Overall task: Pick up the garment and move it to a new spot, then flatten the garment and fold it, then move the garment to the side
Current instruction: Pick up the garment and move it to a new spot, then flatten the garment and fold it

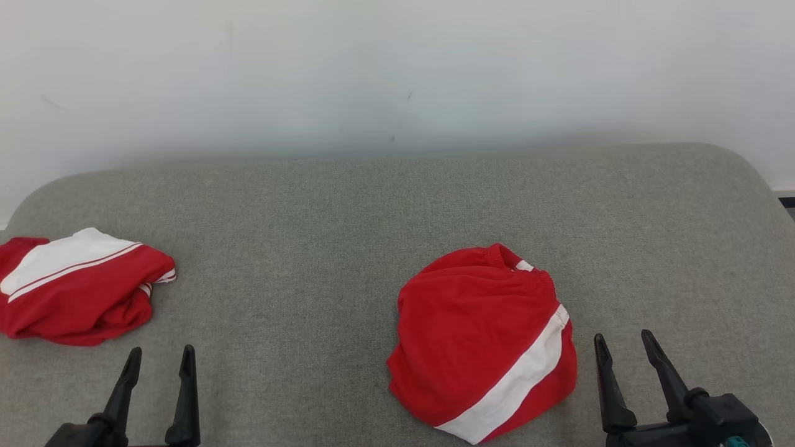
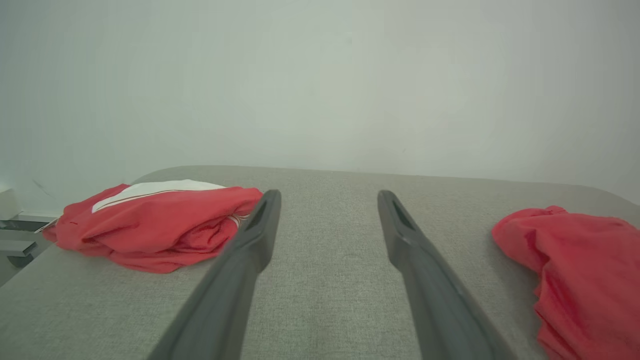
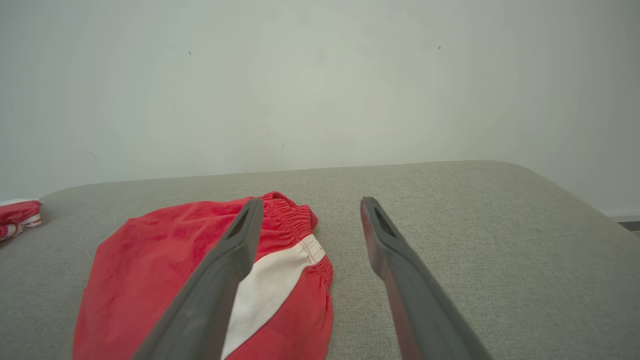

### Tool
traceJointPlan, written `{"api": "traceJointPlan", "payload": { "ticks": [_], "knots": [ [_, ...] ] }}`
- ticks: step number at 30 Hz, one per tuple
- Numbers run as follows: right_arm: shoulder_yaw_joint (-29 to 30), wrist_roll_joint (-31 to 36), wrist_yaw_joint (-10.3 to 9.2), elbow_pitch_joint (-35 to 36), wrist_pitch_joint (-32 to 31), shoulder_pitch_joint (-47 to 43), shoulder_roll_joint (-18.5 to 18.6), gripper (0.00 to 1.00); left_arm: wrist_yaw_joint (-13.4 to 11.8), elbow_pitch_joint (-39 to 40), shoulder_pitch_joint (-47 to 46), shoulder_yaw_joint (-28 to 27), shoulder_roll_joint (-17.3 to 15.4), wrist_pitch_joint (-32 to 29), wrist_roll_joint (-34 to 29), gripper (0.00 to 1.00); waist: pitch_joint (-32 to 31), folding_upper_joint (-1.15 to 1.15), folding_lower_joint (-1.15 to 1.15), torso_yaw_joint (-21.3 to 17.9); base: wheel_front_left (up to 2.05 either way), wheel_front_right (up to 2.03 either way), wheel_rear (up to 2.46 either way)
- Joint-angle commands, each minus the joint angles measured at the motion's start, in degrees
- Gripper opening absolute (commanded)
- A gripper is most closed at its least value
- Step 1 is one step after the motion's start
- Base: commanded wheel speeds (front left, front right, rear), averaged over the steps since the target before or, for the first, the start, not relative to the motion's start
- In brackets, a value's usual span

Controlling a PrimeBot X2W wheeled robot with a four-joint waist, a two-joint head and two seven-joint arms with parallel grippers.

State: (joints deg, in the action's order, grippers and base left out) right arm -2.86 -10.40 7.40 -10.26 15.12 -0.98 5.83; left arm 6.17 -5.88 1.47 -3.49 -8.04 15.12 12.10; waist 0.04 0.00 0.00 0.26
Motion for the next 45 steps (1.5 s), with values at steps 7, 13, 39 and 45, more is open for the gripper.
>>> {"api": "traceJointPlan", "payload": {
  "ticks": [7,13,39,45],
  "knots": [
    [-0.12,0.5,0.18,-0.46,0.06,-0.03,0.25,1.0,0.85,-0.79,-0.28,-0.77,0.75,0.05,-1.39,1.0,0.02,0.0,0.0,0.14,0.0,0.0,0.0],
    [0.23,0.6,0.18,-0.79,0.06,-0.07,0.27,1.0,0.95,-1.12,-0.58,-0.78,1.22,0.05,-1.76,1.0,0.01,0.0,0.0,0.47,0.0,0.0,0.0],
    [-5.41,-5.15,0.18,-30.65,-0.64,18.21,6.68,1.0,1.25,-2.63,-6.98,3.94,2.4,0.05,-1.24,1.0,7.83,0.0,0.0,9.02,0.0,0.0,0.0],
    [-7.43,-7.53,0.18,-36.48,-0.08,19.85,5.63,0.0,1.25,-2.91,-6.9,4.2,2.06,0.05,-0.98,1.0,7.65,0.0,0.0,9.27,0.0,0.0,0.0]
  ]
}}
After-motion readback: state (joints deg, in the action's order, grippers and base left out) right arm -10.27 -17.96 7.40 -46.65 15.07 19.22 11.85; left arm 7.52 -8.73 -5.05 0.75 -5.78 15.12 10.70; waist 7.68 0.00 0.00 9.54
